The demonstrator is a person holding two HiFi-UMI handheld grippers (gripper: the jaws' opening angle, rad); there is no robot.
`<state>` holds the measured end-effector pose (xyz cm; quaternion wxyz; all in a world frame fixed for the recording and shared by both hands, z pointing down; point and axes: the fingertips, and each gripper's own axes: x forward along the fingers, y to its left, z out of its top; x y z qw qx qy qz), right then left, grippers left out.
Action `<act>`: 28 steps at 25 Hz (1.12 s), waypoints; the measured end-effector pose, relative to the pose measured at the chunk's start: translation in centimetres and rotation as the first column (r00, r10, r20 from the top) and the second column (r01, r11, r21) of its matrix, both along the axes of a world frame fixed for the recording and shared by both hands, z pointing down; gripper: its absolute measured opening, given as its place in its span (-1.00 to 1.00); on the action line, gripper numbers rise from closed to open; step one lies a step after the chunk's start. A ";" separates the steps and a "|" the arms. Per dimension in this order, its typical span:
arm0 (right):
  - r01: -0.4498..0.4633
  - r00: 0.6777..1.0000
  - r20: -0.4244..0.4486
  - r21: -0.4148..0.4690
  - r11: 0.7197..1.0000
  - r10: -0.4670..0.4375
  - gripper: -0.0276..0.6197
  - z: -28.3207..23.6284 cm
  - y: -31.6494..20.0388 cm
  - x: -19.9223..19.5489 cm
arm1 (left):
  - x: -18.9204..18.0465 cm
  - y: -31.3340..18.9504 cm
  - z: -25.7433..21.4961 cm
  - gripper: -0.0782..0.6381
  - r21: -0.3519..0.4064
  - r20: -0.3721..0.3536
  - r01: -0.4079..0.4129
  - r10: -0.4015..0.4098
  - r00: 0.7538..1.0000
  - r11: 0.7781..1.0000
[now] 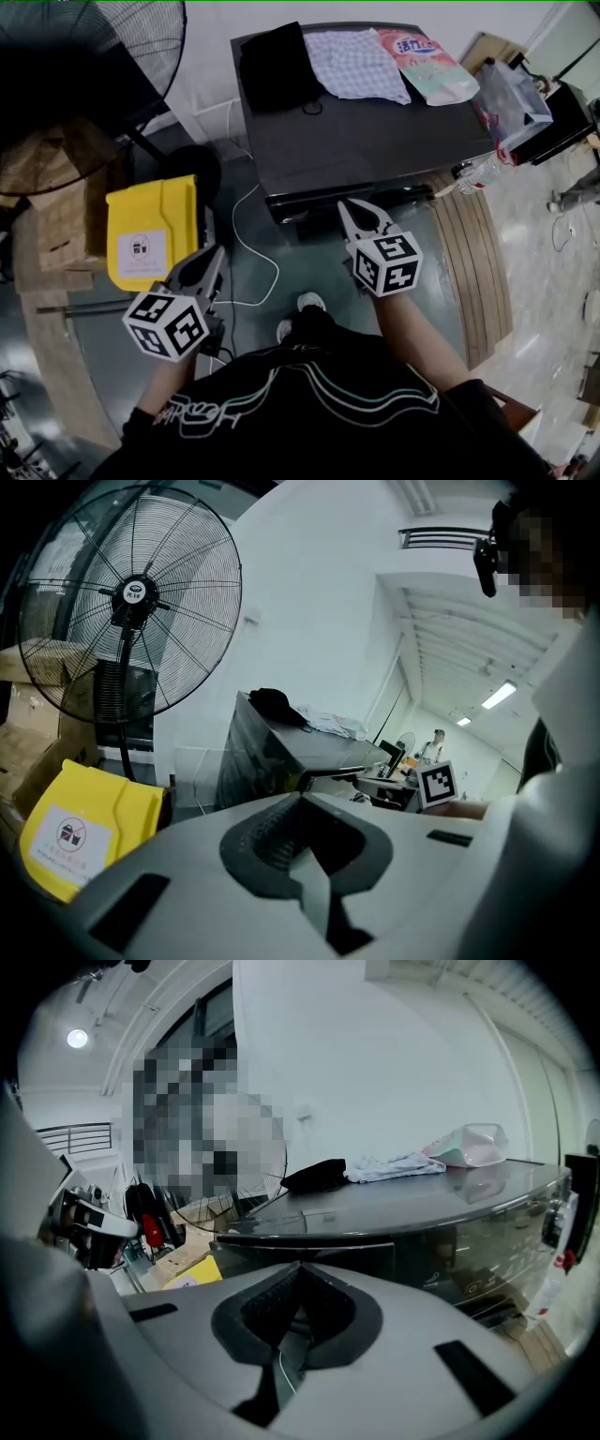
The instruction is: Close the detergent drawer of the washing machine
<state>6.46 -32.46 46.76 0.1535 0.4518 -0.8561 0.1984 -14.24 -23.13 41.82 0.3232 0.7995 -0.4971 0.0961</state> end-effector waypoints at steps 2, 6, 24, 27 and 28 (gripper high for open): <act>0.001 1.000 -0.013 0.001 1.000 -0.001 -0.84 0.1 -0.3 -0.1 | 0.0 -0.1 0.1 -0.72 0.002 -0.001 -0.004 0.004 1.000 1.000; 0.018 0.999 -0.041 0.007 1.000 -0.017 -0.84 0.2 -1.6 -0.5 | 0.0 -0.4 0.2 -0.72 -0.006 0.004 -0.005 0.005 1.000 1.000; 0.036 0.997 -0.062 -0.016 0.999 -0.037 -0.83 0.4 -1.2 -0.4 | 0.4 0.4 -0.9 -0.72 0.013 -0.002 -0.026 0.026 1.000 1.000; 0.057 0.996 -0.064 -0.023 0.998 -0.058 -0.83 0.2 -0.6 -0.8 | 0.2 1.0 -1.2 -0.72 0.014 -0.009 -0.024 0.024 1.000 1.000; 0.060 0.997 -0.054 -0.025 0.998 -0.061 -0.83 -0.1 -0.3 -0.9 | 0.2 1.2 -1.3 -0.72 0.014 -0.012 -0.025 0.026 1.000 1.000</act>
